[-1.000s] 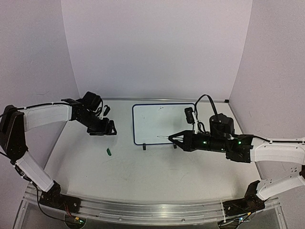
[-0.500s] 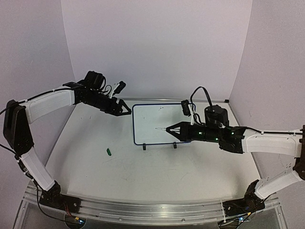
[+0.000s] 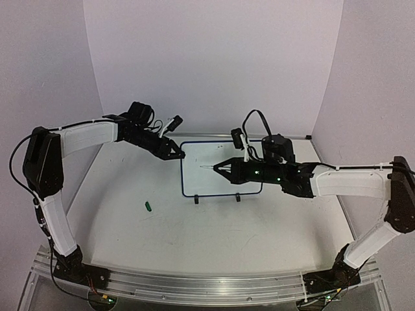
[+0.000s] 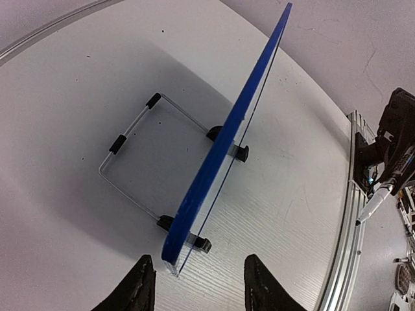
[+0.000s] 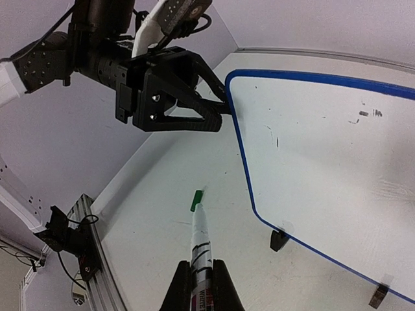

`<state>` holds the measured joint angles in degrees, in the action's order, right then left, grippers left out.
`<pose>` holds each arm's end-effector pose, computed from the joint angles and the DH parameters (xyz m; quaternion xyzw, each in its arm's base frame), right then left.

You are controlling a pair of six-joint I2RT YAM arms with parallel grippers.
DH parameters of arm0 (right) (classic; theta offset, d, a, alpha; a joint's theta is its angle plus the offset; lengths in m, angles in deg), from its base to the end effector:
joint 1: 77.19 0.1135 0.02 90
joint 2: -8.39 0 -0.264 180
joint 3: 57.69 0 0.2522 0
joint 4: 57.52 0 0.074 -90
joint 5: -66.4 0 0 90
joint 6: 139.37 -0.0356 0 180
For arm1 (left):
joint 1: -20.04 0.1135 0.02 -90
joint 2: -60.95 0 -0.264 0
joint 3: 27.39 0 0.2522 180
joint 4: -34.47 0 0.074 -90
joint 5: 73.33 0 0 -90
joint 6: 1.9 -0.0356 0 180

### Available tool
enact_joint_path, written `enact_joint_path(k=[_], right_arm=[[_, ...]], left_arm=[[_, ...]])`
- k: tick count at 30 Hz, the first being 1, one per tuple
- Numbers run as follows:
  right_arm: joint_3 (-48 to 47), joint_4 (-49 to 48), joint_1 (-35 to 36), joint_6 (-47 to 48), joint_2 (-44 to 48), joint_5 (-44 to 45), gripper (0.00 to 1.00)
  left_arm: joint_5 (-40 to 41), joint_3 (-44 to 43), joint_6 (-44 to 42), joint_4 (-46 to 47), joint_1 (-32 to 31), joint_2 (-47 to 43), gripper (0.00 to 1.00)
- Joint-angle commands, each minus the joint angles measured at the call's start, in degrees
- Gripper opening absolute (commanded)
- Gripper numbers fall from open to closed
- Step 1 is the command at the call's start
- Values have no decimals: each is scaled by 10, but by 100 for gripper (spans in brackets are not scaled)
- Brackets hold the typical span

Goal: Write a sentence on the whiteboard
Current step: Hold the whiteboard on the whiteboard stand.

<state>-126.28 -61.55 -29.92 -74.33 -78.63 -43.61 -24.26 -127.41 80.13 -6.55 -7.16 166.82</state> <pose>0.2283 0.2651 0.2707 -0.2550 0.7428 0.4667 0.4067 0.3558 -0.2091 0.2681 0.3857 0.7918 -0.3781 0.2852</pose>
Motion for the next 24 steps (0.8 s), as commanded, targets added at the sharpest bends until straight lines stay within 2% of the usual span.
enact_joint_path(k=[1,11,24], right_arm=[[-52,-23,-2,23,-31,5,0],[-85,-28,-2,26,-77,-8,0],[-84,-43,-2,22,-90,-10,0]], left_arm=[[-14,-29,-33,18,3,16,41],[-4,-31,-66,11,3,26,23],[15,0,-112,20,3,25,3]])
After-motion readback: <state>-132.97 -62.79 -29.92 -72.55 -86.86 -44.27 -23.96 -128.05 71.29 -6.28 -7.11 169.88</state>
